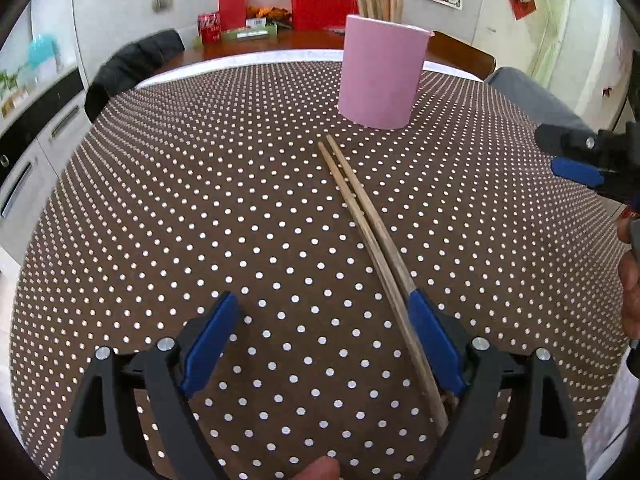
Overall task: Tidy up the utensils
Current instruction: 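Lower both open tools to the last two chopsticks on the cloth, then close the right tool on one chopstick while the left tool grasps the other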
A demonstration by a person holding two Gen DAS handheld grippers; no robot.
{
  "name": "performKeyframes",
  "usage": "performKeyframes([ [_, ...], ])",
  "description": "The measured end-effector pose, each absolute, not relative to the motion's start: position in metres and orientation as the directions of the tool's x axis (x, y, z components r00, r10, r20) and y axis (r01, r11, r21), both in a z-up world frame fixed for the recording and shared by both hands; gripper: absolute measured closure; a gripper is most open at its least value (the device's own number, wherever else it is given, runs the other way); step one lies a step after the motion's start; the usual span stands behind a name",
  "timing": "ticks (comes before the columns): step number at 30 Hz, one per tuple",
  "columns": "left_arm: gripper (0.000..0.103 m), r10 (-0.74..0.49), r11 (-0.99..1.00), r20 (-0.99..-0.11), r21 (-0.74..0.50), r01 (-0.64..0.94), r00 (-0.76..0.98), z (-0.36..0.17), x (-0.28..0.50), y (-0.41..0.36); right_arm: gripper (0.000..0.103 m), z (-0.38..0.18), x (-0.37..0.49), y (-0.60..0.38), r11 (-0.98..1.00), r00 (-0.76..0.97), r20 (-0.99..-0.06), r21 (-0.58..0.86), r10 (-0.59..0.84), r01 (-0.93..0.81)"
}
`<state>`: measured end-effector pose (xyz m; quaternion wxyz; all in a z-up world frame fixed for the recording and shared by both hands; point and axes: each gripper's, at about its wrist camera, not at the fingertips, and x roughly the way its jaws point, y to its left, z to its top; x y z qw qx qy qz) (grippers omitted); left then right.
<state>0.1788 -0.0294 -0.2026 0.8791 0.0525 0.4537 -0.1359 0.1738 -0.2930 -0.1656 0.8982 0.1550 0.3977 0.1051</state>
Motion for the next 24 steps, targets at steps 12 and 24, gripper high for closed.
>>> performKeyframes([
  [12, 0.017, -0.155, 0.958, -0.811, 0.016, 0.286, 0.564, -0.197, 0.192, -0.026, 0.006, -0.197, 0.131, -0.234, 0.939, 0.539, -0.771, 0.253, 0.34, -0.231],
  [24, 0.017, -0.169, 0.959, -0.82, -0.008, 0.284, 0.547, -0.197, 0.205, -0.014, 0.015, -0.207, 0.111, -0.172, 0.928, 0.563, -0.793, 0.011, 0.235, -0.372],
])
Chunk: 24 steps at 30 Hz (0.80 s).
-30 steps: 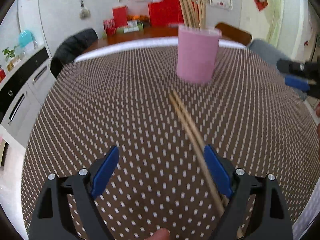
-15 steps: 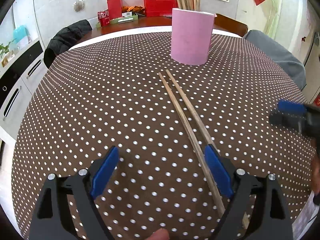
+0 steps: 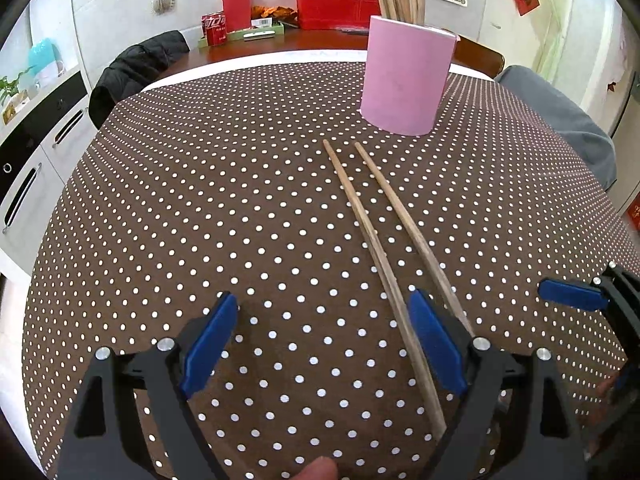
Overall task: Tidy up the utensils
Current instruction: 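Close the right tool on one chopstick while the left tool grasps the other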
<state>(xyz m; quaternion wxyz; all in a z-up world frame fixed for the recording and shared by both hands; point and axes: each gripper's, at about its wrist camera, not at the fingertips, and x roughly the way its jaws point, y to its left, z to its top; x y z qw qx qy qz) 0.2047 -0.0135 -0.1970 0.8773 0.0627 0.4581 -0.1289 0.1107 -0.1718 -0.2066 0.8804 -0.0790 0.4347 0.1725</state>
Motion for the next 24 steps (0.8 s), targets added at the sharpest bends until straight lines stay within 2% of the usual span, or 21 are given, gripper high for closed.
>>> performKeyframes([
  [5, 0.017, -0.113, 0.956, -0.824, 0.061, 0.286, 0.554, -0.199, 0.21, -0.023, 0.016, -0.205, 0.125, -0.212, 0.969, 0.572, -0.805, 0.016, 0.159, -0.248],
  [8, 0.017, -0.115, 0.96, -0.831, 0.049, 0.277, 0.545, -0.199, 0.217, -0.027, 0.019, -0.202, 0.138, -0.234, 0.975, 0.566, -0.809, 0.038, 0.158, -0.219],
  [16, 0.019, -0.092, 0.97, -0.849, 0.041, 0.239, 0.521, -0.198, 0.246, -0.029, 0.021, -0.199, 0.187, -0.196, 0.899, 0.496, -0.818, 0.058, 0.292, -0.435],
  [19, 0.02, -0.087, 0.977, -0.856, 0.027, 0.213, 0.51, -0.196, 0.263, -0.02, 0.035, -0.2, 0.198, -0.187, 0.88, 0.489, -0.821, 0.033, 0.294, -0.474],
  [20, 0.02, -0.092, 0.976, -0.857, 0.024, 0.218, 0.507, -0.196, 0.267, -0.02, 0.057, -0.199, 0.199, -0.187, 0.88, 0.497, -0.818, 0.023, 0.289, -0.474],
  [21, 0.02, -0.091, 0.973, -0.857, 0.031, 0.227, 0.507, -0.195, 0.268, -0.021, 0.067, -0.197, 0.201, -0.188, 0.886, 0.512, -0.816, 0.0, 0.268, -0.464],
  [23, 0.02, -0.083, 0.969, -0.855, 0.051, 0.242, 0.513, -0.194, 0.272, -0.024, 0.076, -0.194, 0.201, -0.194, 0.889, 0.509, -0.821, -0.002, 0.26, -0.457],
  [24, 0.02, -0.079, 0.967, -0.854, 0.059, 0.247, 0.515, -0.194, 0.274, -0.025, 0.077, -0.193, 0.201, -0.197, 0.893, 0.51, -0.822, -0.006, 0.252, -0.45],
])
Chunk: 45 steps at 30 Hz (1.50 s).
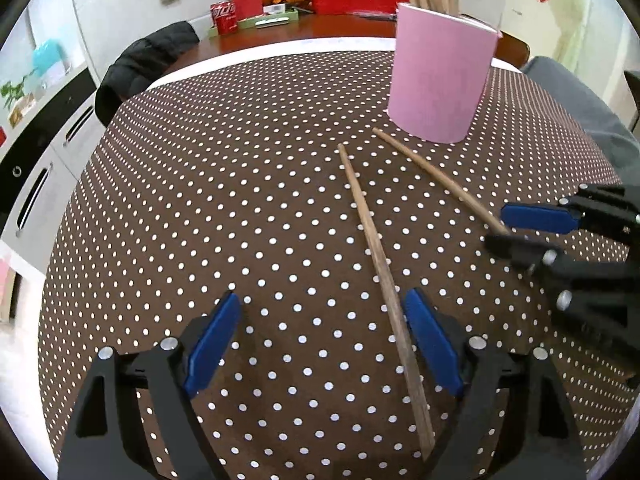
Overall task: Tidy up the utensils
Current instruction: 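Close the right tool on one chopstick while the left tool grasps the other, then carry both chopsticks above the pink cup and open both tools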
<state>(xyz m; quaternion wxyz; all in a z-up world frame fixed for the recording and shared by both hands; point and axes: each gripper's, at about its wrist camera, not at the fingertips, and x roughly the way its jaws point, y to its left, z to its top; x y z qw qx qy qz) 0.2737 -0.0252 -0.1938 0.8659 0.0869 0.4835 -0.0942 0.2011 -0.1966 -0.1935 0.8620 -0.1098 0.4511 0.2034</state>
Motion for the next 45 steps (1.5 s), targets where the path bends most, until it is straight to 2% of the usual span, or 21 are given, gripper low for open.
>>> performKeyframes([
  [4, 0.02, -0.078, 0.968, -0.853, 0.06, 0.245, 0.517, -0.193, 0.277, -0.029, 0.075, -0.191, 0.194, -0.219, 0.903, 0.507, -0.823, 0.015, 0.256, -0.43],
  [5, 0.02, -0.075, 0.968, -0.852, 0.064, 0.244, 0.519, -0.193, 0.277, -0.03, 0.071, -0.193, 0.198, -0.222, 0.901, 0.507, -0.822, 0.019, 0.261, -0.433],
  [6, 0.02, -0.069, 0.966, -0.85, 0.074, 0.246, 0.522, -0.193, 0.278, -0.033, 0.06, -0.193, 0.198, -0.222, 0.898, 0.505, -0.82, 0.024, 0.269, -0.438],
  [8, 0.02, -0.06, 0.961, -0.846, 0.095, 0.261, 0.531, -0.194, 0.268, -0.041, 0.054, -0.195, 0.207, -0.212, 0.897, 0.508, -0.818, 0.022, 0.271, -0.442],
  [10, 0.022, -0.062, 0.957, -0.845, 0.1, 0.271, 0.531, -0.196, 0.264, -0.048, 0.055, -0.198, 0.219, -0.198, 0.902, 0.517, -0.815, 0.014, 0.26, -0.432],
  [11, 0.027, -0.094, 0.955, -0.845, 0.073, 0.288, 0.527, -0.196, 0.266, -0.048, 0.069, -0.197, 0.221, -0.197, 0.903, 0.516, -0.817, 0.013, 0.257, -0.43],
  [12, 0.039, -0.144, 0.952, -0.847, 0.022, 0.304, 0.512, -0.195, 0.267, -0.045, 0.083, -0.197, 0.223, -0.195, 0.904, 0.516, -0.819, 0.008, 0.25, -0.427],
  [13, 0.06, -0.14, 0.95, -0.847, 0.031, 0.31, 0.513, -0.192, 0.269, -0.047, 0.09, -0.197, 0.226, -0.193, 0.906, 0.51, -0.825, 0.009, 0.246, -0.423],
  [14, 0.072, -0.153, 0.944, -0.847, 0.026, 0.328, 0.509, -0.19, 0.27, -0.05, 0.097, -0.196, 0.226, -0.195, 0.904, 0.497, -0.831, 0.015, 0.249, -0.428],
  [15, 0.094, -0.155, 0.944, -0.851, 0.021, 0.328, 0.502, -0.189, 0.272, -0.051, 0.097, -0.197, 0.226, -0.195, 0.903, 0.494, -0.832, 0.02, 0.253, -0.43],
  [16, 0.097, -0.157, 0.945, -0.852, 0.017, 0.325, 0.5, -0.189, 0.273, -0.051, 0.097, -0.197, 0.224, -0.199, 0.906, 0.497, -0.829, 0.025, 0.255, -0.423],
  [22, 0.097, -0.186, 0.96, -0.828, -0.039, 0.277, 0.529, -0.184, 0.263, -0.039, 0.097, -0.186, 0.204, -0.223, 0.901, 0.538, -0.761, 0.136, 0.361, -0.413],
  [26, 0.097, -0.194, 0.968, -0.783, -0.055, 0.244, 0.591, -0.166, 0.255, -0.028, 0.097, -0.167, 0.189, -0.242, 0.876, 0.584, -0.666, 0.247, 0.463, -0.413],
  [30, 0.097, -0.232, 0.969, -0.696, -0.102, 0.227, 0.679, -0.134, 0.253, -0.021, 0.097, -0.143, 0.185, -0.246, 0.838, 0.632, -0.552, 0.327, 0.544, -0.436],
  [34, 0.097, -0.274, 0.959, -0.583, -0.099, 0.267, 0.765, -0.093, 0.256, -0.028, 0.097, -0.112, 0.185, -0.261, 0.814, 0.701, -0.424, 0.393, 0.573, -0.427],
  [40, 0.097, -0.356, 0.932, -0.41, -0.086, 0.353, 0.84, -0.044, 0.274, -0.053, 0.097, -0.072, 0.206, -0.279, 0.82, 0.798, -0.285, 0.411, 0.53, -0.398],
  [45, 0.097, -0.448, 0.894, -0.264, -0.145, 0.424, 0.854, -0.012, 0.299, -0.071, 0.097, -0.044, 0.243, -0.296, 0.806, 0.849, -0.178, 0.456, 0.498, -0.377],
])
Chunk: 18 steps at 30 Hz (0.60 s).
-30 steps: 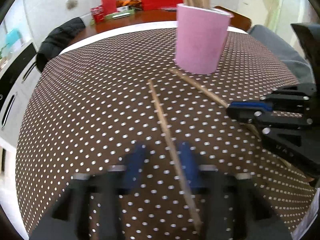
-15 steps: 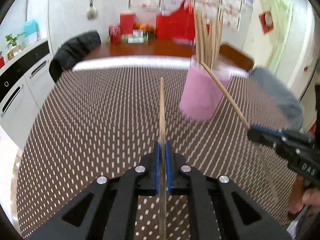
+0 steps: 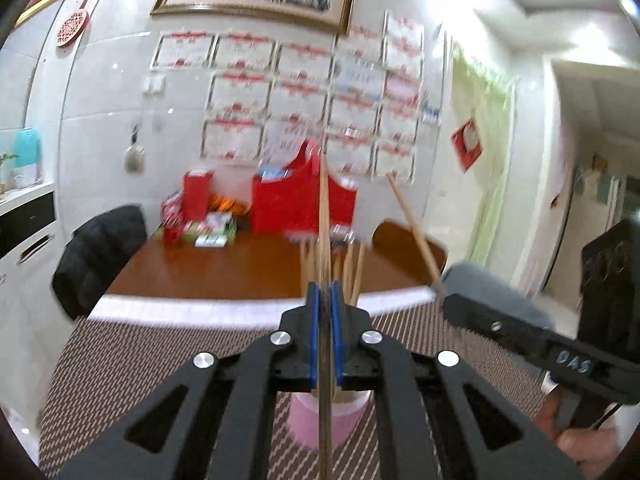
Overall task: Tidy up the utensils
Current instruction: 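Carry both chopsticks above the pink cup and open both tools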
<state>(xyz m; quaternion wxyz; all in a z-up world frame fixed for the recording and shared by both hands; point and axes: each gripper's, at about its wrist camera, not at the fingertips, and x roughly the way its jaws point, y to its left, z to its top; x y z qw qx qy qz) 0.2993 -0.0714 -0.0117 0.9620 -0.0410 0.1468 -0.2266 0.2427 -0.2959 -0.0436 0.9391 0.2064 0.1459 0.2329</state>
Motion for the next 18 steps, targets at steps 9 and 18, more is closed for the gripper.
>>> performKeyframes([
  [9, 0.097, -0.514, 0.846, -0.12, -0.234, 0.479, 0.849, 0.012, 0.35, -0.093, 0.097, -0.017, 0.301, -0.308, 0.834, 0.922, -0.073, 0.457, 0.381, -0.309],
  [18, 0.097, -0.502, 0.844, -0.069, -0.257, 0.471, 0.862, -0.014, 0.389, -0.104, 0.097, -0.033, 0.335, -0.299, 0.854, 0.94, -0.066, 0.444, 0.335, -0.273],
])
